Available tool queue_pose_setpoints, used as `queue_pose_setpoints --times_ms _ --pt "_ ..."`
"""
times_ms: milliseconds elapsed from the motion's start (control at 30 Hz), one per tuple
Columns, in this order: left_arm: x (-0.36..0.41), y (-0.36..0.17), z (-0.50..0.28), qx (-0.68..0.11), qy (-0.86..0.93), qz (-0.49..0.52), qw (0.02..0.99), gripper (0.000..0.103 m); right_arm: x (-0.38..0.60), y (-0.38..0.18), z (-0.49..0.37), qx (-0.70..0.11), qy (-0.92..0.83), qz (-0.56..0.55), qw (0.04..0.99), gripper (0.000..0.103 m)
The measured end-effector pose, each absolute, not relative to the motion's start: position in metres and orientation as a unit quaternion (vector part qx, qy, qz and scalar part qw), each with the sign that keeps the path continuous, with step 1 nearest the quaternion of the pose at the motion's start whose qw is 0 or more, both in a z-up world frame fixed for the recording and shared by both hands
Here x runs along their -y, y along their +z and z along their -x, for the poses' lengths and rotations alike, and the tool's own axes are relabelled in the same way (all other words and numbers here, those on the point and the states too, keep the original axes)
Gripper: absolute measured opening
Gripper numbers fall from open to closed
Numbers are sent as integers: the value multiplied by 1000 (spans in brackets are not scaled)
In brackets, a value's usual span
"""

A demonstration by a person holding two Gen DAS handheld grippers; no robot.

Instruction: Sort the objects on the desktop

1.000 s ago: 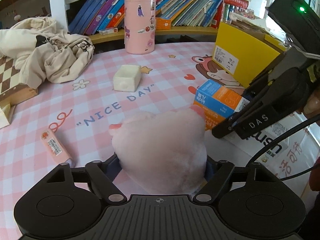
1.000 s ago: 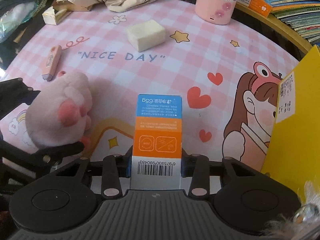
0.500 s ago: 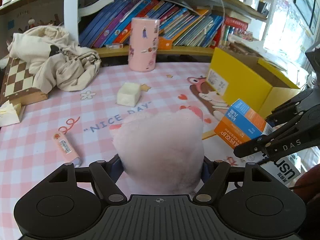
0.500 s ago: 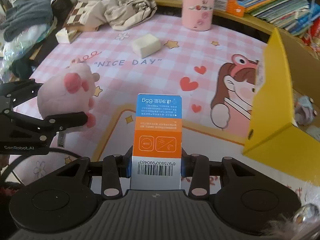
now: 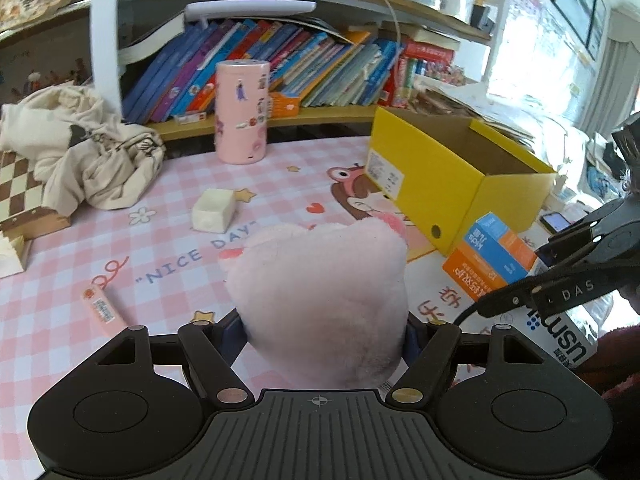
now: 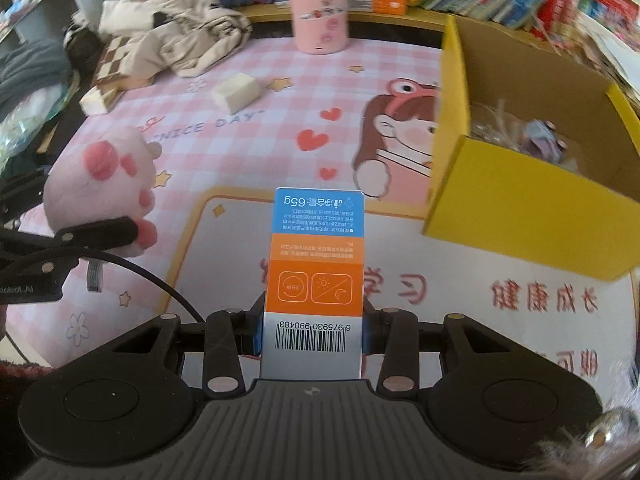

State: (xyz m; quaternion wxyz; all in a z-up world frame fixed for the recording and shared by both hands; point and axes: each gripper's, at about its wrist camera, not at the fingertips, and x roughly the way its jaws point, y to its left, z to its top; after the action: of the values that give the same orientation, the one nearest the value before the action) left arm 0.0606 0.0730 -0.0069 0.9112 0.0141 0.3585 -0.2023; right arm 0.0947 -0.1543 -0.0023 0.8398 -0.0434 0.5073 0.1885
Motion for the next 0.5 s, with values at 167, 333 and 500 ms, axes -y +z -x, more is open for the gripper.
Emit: queue_pose_setpoints --times_ms 167,333,500 --pt "-61 -6 -61 -357 -225 -25 906 74 168 -2 -85 -509 164 25 844 38" --pt "-47 -7 -62 -357 -253 -33 899 74 182 -3 -75 -513 137 11 847 38" --pt "-30 -9 -63 -359 -283 -40 889 74 199 -2 -62 -519 106 -3 848 38"
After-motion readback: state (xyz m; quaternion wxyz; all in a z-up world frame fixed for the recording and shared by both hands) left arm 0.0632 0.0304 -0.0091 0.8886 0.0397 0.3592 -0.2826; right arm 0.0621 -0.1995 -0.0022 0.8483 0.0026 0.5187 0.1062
